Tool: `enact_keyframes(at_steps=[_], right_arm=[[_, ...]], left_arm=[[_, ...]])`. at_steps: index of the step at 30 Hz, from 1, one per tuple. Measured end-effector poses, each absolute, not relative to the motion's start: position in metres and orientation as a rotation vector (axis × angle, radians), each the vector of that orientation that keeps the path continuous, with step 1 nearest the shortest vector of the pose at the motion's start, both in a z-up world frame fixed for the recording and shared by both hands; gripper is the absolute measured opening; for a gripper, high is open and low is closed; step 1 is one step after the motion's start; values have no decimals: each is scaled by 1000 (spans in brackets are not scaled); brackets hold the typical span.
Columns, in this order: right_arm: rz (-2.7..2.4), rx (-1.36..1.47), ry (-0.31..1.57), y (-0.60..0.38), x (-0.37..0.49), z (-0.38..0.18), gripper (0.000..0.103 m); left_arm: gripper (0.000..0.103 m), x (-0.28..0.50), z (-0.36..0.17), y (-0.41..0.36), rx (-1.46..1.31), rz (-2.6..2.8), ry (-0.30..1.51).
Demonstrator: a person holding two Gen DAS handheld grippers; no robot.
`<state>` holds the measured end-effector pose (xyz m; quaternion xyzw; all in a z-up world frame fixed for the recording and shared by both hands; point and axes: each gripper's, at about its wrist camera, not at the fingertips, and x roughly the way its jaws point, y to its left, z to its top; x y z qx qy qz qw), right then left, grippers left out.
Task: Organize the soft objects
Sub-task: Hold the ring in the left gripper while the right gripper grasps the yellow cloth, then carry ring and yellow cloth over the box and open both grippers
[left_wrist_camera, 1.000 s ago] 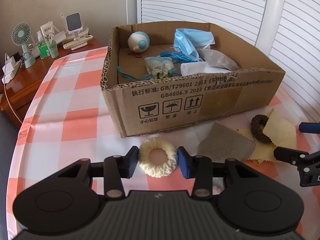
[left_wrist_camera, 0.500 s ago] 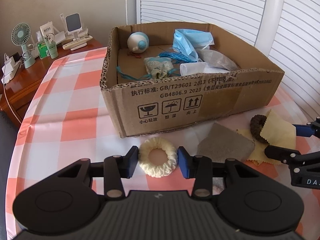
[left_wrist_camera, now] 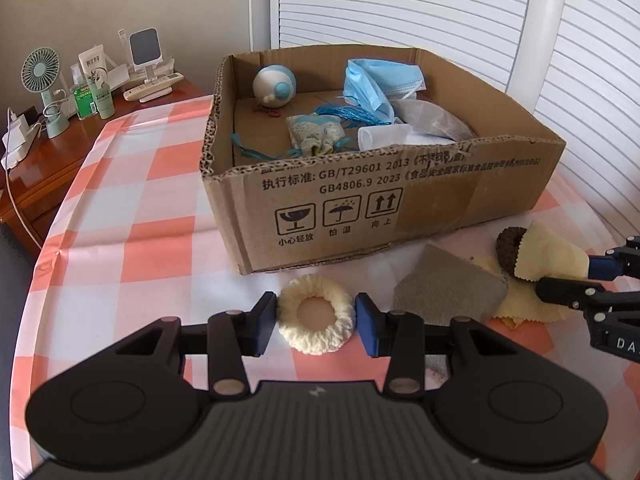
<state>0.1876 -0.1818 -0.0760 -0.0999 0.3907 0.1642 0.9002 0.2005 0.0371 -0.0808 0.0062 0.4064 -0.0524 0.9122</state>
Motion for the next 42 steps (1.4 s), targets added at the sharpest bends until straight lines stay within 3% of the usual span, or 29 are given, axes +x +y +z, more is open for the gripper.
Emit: enact_keyframes(at_steps=[3,7,42], right_arm=[[340,-193,788,-184,183,-69,17],[338,-171,745,-190,175,-53,13],[371,-263,582,-187,125,25,12]], left_arm=[[36,200,-80,36,18,-117,839],[33,197,-79,36,20,-137,847],[31,122,-3,44,120,-262,768]])
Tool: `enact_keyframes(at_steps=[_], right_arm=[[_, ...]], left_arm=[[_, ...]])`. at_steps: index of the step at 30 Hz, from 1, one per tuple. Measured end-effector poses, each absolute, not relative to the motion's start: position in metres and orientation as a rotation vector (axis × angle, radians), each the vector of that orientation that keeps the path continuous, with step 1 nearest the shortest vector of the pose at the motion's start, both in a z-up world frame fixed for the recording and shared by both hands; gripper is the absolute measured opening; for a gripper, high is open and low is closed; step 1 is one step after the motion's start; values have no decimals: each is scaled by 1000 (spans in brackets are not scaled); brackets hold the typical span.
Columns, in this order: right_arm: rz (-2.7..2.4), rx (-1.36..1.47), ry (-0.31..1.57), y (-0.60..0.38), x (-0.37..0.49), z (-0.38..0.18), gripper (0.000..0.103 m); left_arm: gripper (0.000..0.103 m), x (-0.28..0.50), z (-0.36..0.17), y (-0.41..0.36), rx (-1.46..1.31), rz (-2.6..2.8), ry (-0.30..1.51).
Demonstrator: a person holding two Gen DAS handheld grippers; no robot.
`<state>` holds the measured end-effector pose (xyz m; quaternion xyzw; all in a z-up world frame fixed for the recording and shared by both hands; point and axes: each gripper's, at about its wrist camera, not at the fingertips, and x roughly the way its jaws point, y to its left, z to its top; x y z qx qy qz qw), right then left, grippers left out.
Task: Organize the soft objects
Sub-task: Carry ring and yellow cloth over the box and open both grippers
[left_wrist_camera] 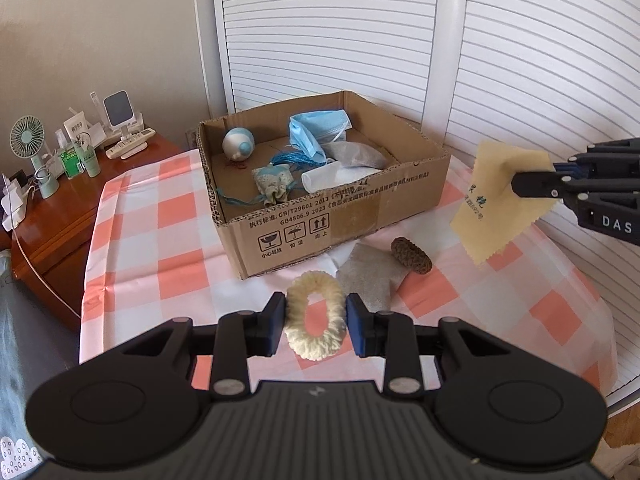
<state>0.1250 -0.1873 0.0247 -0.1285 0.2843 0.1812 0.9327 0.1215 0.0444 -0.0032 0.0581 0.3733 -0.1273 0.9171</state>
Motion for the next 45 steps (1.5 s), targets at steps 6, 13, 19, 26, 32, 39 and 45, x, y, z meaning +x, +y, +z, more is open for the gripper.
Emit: enact_keyframes(at_steps=[6,13,19,26,32,39,45], right_arm=[[368,-248,551,-189,146,43,12],[365,-231,521,-189,161,53,12],[363,-219,533,-188,173,49,12],[367,-224,534,-181,183,50,12],[386,-229,533,-172,192,52,12],[442,-201,559,-157,217,55,12],[501,-172,588,-125,257,58,12]], left_arm=[[31,127,7,44,132,-276,752],[31,168,27,42,188,-256,708],[31,214,34,37,192,-240,685],[81,243,23,35,173,-212,691],[91,234,23,40,150,-202,662],[98,199,29,52,102,-206,652],[100,171,25,55,105,-146,635]])
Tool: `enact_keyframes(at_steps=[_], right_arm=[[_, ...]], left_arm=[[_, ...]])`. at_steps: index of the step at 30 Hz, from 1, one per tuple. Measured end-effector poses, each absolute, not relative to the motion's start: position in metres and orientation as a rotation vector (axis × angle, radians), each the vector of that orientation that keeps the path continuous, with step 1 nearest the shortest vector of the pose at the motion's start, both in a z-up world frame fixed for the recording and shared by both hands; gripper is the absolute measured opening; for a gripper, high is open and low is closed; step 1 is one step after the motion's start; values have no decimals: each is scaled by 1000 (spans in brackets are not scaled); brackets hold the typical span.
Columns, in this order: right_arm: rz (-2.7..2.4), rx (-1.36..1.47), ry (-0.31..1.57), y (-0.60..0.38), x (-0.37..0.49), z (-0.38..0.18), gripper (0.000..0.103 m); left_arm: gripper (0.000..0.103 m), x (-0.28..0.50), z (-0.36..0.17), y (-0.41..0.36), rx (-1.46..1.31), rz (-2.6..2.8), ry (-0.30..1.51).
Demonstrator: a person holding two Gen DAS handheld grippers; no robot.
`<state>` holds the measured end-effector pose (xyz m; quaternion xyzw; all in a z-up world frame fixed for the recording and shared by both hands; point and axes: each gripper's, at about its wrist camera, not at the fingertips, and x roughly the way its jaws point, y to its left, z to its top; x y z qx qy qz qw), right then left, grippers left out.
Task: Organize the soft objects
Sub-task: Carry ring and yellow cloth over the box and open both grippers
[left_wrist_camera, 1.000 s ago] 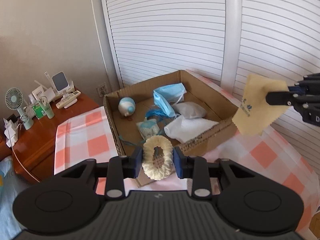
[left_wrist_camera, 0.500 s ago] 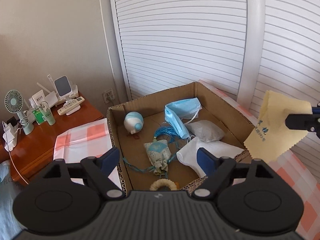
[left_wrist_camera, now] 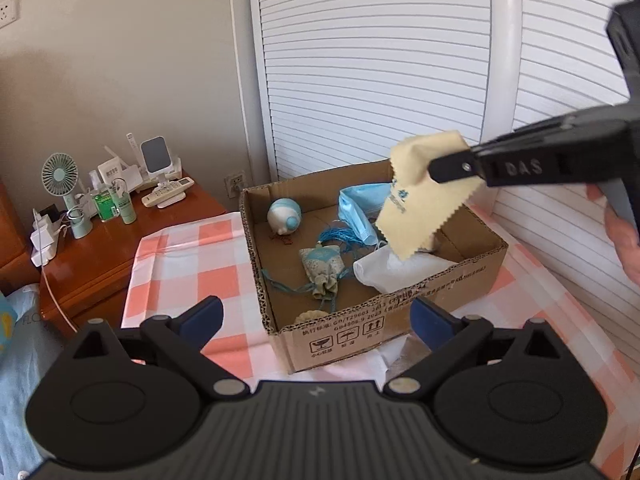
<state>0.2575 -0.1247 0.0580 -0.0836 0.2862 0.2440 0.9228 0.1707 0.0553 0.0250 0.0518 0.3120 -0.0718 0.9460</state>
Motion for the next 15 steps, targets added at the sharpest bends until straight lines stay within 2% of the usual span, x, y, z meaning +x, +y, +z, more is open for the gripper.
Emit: enact_keyframes(at_steps=[7,15], right_arm=[[554,-153,678,-82,318,48,12],[475,-260,779,-46,370,17,14]], left_arm=[[100,162,19,65,126,-56,630],[100,165,9,74,108,-37,670]])
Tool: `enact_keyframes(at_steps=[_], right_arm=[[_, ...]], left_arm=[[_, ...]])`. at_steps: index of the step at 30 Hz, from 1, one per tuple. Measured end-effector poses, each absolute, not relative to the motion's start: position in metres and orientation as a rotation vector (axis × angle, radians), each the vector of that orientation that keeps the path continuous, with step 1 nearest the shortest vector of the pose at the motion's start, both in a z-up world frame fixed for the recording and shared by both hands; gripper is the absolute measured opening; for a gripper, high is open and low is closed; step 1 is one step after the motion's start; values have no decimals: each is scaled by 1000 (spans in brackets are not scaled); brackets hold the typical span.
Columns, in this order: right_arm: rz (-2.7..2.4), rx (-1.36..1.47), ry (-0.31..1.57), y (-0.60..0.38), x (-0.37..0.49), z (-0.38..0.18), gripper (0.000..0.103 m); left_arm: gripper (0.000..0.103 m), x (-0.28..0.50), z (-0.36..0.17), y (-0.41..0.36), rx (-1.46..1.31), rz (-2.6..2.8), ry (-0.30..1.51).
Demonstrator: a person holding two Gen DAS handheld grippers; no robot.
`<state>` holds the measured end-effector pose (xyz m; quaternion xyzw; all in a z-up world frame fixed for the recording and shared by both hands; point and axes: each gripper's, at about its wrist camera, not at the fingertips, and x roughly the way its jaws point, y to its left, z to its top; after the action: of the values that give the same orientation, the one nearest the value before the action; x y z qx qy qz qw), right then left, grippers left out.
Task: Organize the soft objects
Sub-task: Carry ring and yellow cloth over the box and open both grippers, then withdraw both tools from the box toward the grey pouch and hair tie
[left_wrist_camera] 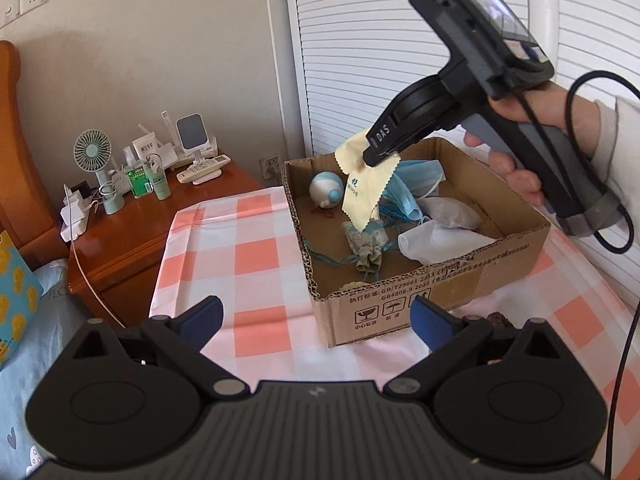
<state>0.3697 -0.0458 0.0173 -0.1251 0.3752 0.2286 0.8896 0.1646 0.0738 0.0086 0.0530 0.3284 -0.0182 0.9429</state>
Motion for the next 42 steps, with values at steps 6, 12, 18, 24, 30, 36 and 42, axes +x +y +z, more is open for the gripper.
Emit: enact_keyframes(at_steps=[6,12,18,24,30,36,42], right_arm=[[404,-333,788,-41,376,8,70],[398,-330,755,-47,369,16,92],[386,-322,732,-54,353,25,102],[353,-325,723,-64,333,31,103],[303,-282,718,-86,305,33,103],[273,-228,714,-119,268,24,103],[261,-170,753,-144,233,-6,103]], left_arm=[[100,165,6,71,104,-47,678],[100,165,8,66,106,-55,676],[100,159,13,64,104,-53,665],[101,150,20,61,108,-54,652],[102,143,26,60,113,-50,632],[102,139,25,62,107,-53,632],[102,142,16,62,100,-66,647]])
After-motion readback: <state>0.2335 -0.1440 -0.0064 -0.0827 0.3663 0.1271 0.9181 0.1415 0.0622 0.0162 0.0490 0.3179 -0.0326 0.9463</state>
